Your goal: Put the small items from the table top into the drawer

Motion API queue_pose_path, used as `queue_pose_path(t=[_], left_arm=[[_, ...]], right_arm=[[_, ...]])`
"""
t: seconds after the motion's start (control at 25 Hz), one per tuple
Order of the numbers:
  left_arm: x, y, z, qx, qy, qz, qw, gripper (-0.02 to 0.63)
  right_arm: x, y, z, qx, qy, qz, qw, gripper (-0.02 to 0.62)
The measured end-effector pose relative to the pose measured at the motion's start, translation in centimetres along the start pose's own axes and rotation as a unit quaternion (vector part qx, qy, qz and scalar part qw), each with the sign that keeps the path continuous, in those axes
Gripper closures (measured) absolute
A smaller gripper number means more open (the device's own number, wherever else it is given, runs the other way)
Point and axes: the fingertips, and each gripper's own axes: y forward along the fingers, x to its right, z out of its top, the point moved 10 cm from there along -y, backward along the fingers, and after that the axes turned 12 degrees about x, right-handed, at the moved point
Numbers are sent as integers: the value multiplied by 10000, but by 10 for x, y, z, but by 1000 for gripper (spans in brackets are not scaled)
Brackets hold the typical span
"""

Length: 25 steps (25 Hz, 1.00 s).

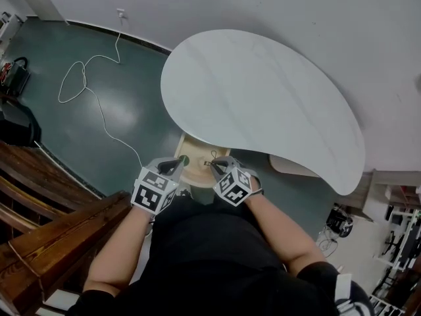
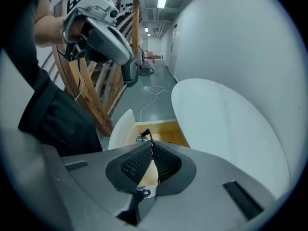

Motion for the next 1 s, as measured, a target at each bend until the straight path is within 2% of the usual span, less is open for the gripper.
queue_pose_path(t=[0.4, 0.64, 1.0], left_arm=[[-10, -19, -8, 25, -245, 357, 9991, 592], [-17, -35, -29, -56, -655, 779, 9948, 592], [-19, -51, -53, -56, -1227, 1177, 9854, 592]], right_arm=[[3, 64, -20, -574, -593, 453, 9956, 577], [-4, 113, -35, -884, -920, 860, 9881, 577], [4, 188, -67, -1240, -1486, 600, 9793, 577]])
